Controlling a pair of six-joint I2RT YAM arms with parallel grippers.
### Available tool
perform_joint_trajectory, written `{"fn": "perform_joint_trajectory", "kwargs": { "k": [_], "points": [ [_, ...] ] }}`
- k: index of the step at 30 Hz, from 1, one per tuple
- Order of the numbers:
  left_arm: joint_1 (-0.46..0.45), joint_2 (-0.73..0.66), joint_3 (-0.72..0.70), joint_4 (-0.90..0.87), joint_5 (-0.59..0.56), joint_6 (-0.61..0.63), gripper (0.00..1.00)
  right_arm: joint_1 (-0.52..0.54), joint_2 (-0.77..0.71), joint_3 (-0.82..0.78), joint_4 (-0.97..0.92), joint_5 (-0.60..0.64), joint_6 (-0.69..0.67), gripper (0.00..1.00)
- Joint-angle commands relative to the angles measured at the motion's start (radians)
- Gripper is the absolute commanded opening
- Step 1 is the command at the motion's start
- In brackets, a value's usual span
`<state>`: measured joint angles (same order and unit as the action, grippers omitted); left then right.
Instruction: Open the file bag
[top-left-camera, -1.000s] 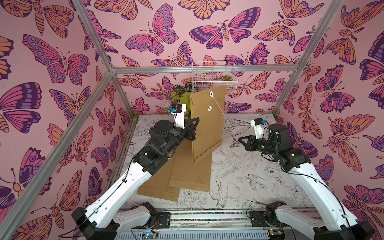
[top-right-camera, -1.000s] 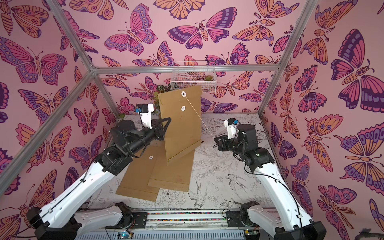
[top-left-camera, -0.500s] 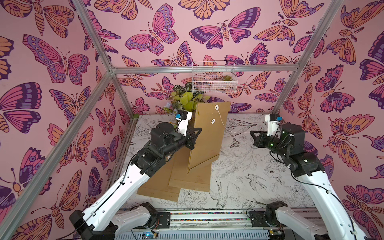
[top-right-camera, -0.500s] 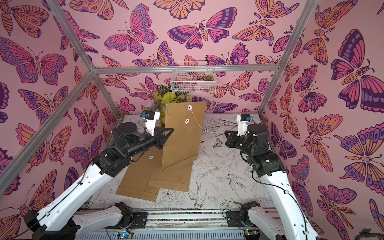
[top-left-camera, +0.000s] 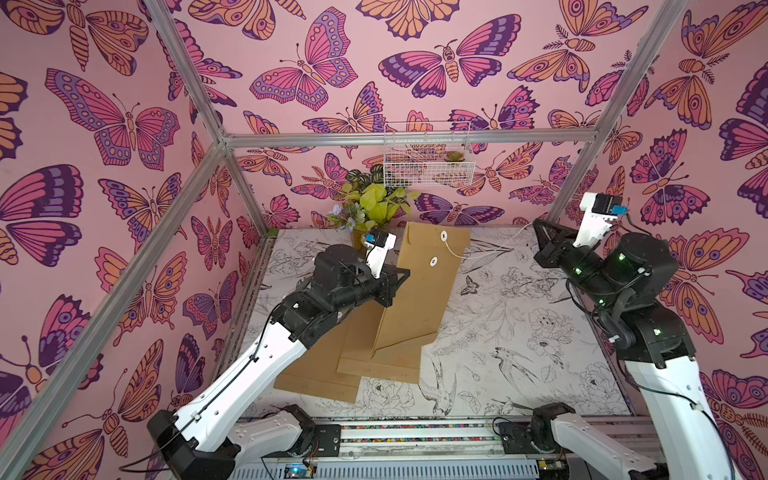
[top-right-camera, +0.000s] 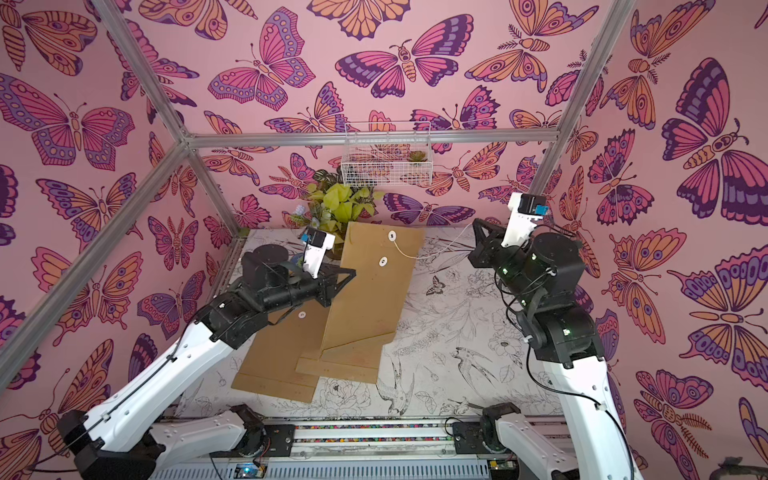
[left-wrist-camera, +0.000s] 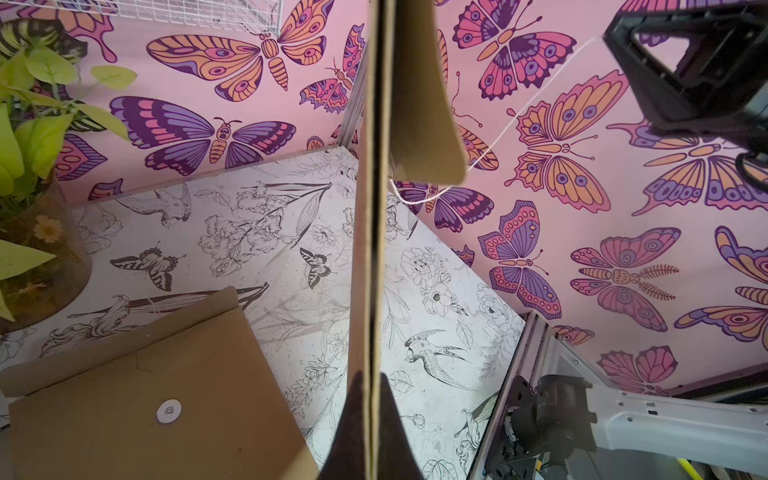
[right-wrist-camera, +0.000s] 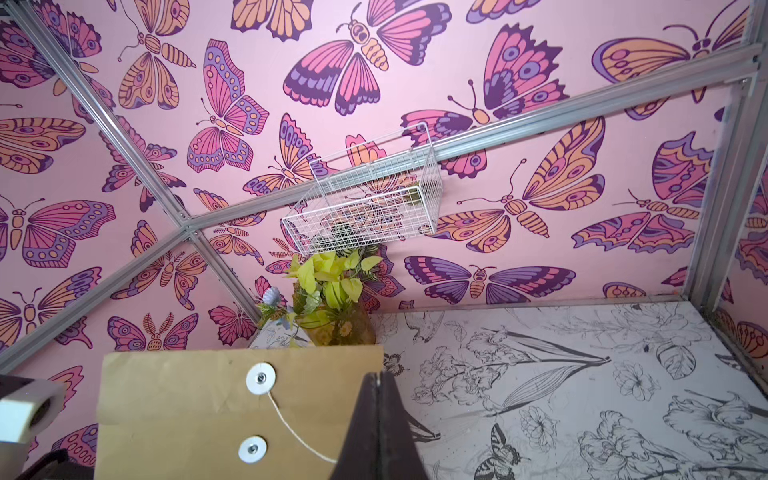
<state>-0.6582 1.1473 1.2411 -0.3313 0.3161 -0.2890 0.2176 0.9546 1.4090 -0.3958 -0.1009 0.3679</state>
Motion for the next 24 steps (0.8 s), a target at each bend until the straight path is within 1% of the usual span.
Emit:
{"fn": "perform_joint_trajectory", "kwargs": {
  "k": [1,4,13,19,24],
  "points": [
    [0.005,0.025,0.009,-0.004,0.067,0.008,0.00,-0.004,0.028,0.050,0.045,0.026,-0.032,0.00],
    [-0.003,0.046,0.015,-0.006,0.098,0.011,0.00,-0.004,0.065,0.092,0.057,0.024,-0.048,0.00],
    [-0.024,0.092,0.045,-0.018,0.146,0.034,0.00,-0.007,0.234,0.278,0.053,0.007,-0.121,0.00],
    [-0.044,0.101,0.059,-0.035,0.168,0.058,0.00,-0.017,0.361,0.393,0.055,-0.077,-0.121,0.00],
    [-0.052,0.107,0.061,-0.038,0.188,0.062,0.00,-0.030,0.457,0.475,0.029,-0.122,-0.106,0.00]
  ]
}}
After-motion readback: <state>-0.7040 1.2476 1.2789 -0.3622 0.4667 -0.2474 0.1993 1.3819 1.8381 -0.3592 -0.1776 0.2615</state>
